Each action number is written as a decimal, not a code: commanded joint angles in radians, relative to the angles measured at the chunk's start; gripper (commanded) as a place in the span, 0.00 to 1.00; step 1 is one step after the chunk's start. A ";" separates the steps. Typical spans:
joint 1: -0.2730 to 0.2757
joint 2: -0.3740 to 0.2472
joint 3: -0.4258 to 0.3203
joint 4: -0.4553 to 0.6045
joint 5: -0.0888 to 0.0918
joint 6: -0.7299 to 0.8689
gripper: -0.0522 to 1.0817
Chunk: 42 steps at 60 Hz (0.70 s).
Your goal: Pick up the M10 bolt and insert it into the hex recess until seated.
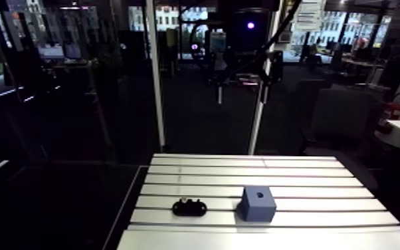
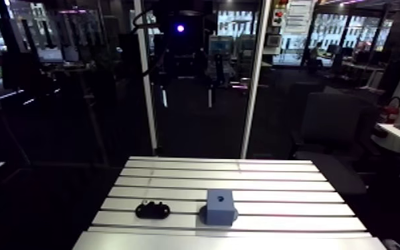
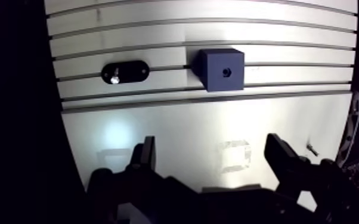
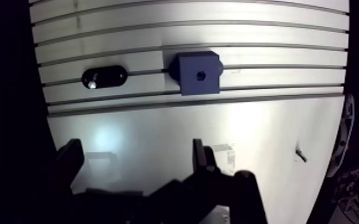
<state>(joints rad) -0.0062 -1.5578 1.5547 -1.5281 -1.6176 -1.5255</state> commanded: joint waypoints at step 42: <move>0.064 0.093 -0.073 -0.020 0.005 -0.057 0.05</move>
<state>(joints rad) 0.0564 -1.4663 1.4749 -1.5339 -1.6144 -1.5829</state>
